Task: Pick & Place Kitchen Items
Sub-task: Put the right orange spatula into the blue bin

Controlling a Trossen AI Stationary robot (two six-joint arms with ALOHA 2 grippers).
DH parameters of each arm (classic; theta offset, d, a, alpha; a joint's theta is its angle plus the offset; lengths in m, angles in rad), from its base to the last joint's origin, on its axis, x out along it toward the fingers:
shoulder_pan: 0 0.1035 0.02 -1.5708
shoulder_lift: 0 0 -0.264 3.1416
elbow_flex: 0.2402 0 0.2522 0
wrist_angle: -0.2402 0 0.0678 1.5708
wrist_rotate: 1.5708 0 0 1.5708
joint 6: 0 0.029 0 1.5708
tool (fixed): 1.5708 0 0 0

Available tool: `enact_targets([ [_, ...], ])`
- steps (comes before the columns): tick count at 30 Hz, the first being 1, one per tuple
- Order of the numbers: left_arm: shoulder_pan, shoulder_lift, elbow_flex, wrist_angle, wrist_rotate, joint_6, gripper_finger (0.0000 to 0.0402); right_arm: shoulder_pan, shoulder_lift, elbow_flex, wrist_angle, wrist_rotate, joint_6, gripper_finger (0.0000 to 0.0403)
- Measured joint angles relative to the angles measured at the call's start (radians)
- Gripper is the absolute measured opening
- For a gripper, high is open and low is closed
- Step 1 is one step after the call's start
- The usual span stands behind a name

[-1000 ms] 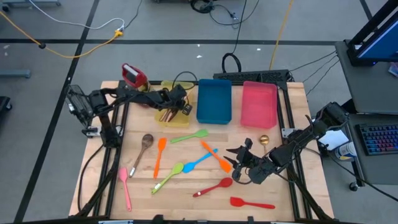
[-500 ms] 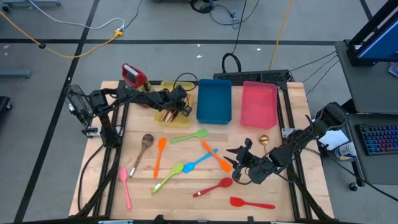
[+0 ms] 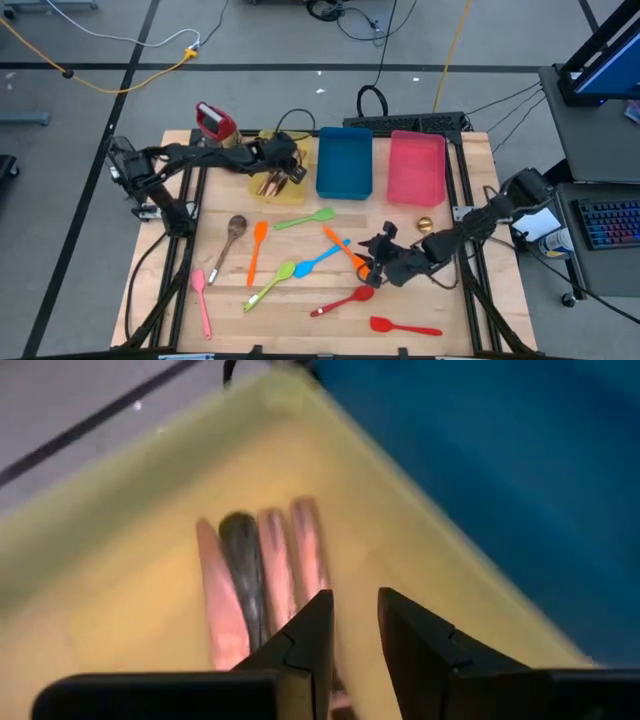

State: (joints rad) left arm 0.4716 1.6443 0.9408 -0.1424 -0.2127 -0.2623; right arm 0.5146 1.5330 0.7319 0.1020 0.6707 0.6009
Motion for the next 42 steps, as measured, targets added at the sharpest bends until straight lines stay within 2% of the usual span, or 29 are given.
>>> enact_targets([
  [6,-0.037,-0.115,0.0,-0.013,0.0,0.041,0.0088,-0.045,0.1,0.0,0.067,-0.1,0.019,0.0141],
  [13,-0.07,-0.169,0.001,-0.014,-0.018,0.061,0.0088,-0.071,0.245,0.0,0.209,-0.096,-0.003,0.0141],
  [18,-0.079,-0.17,0.001,-0.017,-0.025,0.085,0.0088,-0.096,0.298,0.001,0.231,-0.094,0.061,0.0141],
  [24,-0.08,-0.17,0.001,-0.019,-0.025,0.085,0.0088,-0.101,0.309,0.002,0.223,-0.091,0.055,0.0118],
  [31,-0.088,-0.17,0.001,-0.021,-0.025,0.085,0.0088,-0.102,0.31,0.002,0.227,-0.09,0.048,0.0028],
  [38,-0.09,-0.17,0.001,-0.03,-0.025,0.084,0.0088,-0.104,0.284,0.0,0.226,-0.102,0.041,0.0027],
  [42,-0.09,-0.17,0.001,-0.045,-0.025,0.084,0.0088,-0.116,0.213,-0.002,0.201,-0.107,0.037,0.003],
])
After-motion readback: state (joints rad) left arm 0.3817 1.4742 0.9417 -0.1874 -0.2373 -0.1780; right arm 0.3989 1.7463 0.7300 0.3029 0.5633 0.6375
